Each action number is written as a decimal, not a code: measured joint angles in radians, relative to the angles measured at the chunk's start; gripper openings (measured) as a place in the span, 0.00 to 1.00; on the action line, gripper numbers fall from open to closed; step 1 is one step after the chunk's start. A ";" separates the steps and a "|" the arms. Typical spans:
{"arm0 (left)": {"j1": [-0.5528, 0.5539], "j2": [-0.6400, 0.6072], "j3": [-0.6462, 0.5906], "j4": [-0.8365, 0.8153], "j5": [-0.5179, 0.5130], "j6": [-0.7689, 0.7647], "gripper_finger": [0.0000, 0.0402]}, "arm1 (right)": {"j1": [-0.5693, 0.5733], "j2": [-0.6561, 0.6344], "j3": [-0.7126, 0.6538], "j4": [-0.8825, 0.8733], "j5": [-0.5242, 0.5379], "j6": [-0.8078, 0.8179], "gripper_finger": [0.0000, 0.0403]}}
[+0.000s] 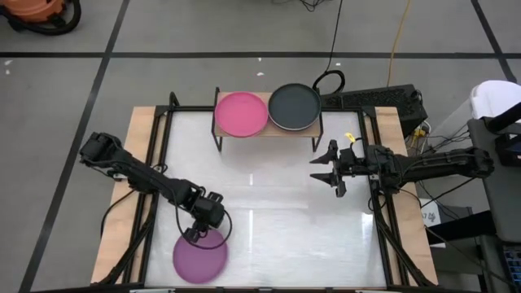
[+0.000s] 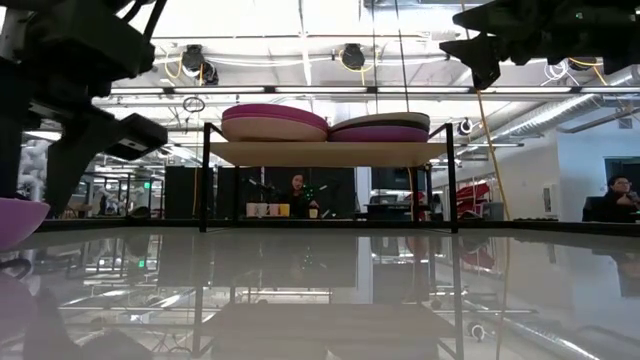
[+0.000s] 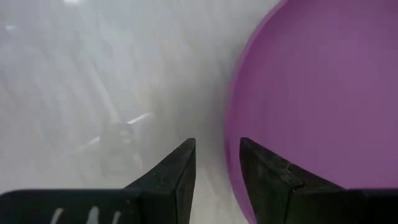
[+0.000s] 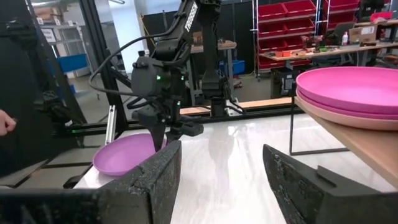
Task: Place and stack plates onto a shelf
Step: Stack the violet plate on top of the pink plate on the shelf, then return to Home Position
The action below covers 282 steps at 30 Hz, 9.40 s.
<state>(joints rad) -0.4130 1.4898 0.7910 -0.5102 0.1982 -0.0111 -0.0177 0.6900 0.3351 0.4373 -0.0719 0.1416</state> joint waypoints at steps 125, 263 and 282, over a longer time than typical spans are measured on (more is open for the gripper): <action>0.863 -0.730 0.250 0.162 0.048 0.129 0.29 | 0.092 -0.369 0.000 -0.347 0.127 -0.057 0.51; 0.852 -1.182 -0.780 0.859 -0.071 0.086 0.01 | 0.090 -0.683 -0.320 -0.374 0.383 -0.233 0.00; 0.852 -1.182 -0.780 0.859 -0.070 0.085 0.01 | 0.090 -0.683 -0.321 -0.374 0.384 -0.233 0.00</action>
<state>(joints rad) 0.4393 0.3077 0.0109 0.3489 0.1284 0.0738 0.0719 0.0071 0.0143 0.0635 0.3119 -0.0910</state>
